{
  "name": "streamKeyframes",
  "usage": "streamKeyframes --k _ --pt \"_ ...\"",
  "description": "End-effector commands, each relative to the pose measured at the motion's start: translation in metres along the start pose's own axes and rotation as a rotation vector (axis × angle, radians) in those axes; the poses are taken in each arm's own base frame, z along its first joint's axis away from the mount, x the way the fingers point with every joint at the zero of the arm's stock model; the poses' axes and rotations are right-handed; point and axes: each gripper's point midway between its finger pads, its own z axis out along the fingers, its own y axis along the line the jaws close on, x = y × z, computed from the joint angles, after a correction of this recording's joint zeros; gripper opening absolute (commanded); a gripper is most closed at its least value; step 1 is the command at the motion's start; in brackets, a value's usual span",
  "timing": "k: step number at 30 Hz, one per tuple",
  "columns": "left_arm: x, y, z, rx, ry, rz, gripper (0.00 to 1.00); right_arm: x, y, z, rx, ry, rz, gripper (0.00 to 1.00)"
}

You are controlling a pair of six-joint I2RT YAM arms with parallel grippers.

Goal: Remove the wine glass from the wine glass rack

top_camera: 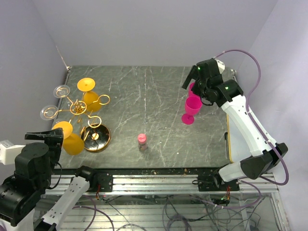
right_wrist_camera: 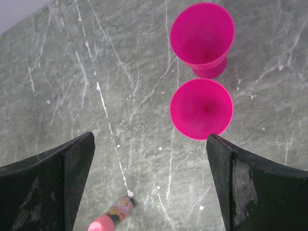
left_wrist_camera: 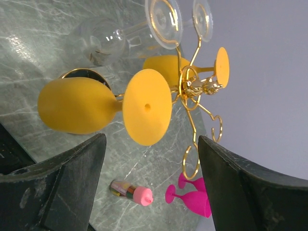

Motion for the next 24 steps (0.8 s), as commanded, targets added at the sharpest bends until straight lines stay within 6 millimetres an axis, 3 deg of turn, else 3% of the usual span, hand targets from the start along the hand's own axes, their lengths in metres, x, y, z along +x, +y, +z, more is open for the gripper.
streamKeyframes --k 1,7,13,16,19,24 --pt "-0.002 0.012 0.007 -0.028 -0.04 0.0 0.86 -0.003 -0.001 -0.006 -0.014 -0.025 0.008 1.0" --pt "0.003 0.015 0.021 -0.077 -0.071 -0.026 0.8 -0.001 -0.003 -0.004 -0.009 -0.023 0.006 1.0" --pt "0.011 0.005 0.04 -0.129 -0.094 -0.027 0.74 0.002 -0.001 -0.003 -0.015 -0.008 0.007 1.0" --pt "0.013 0.007 0.045 -0.148 -0.112 -0.039 0.71 0.002 -0.002 -0.003 -0.012 -0.01 0.007 1.0" --pt "0.014 0.01 0.048 -0.158 -0.119 -0.043 0.6 0.002 -0.003 -0.004 -0.01 -0.012 0.006 1.0" --pt "0.015 0.02 0.052 -0.174 -0.141 -0.035 0.58 0.003 -0.005 -0.004 -0.007 -0.013 0.007 1.0"
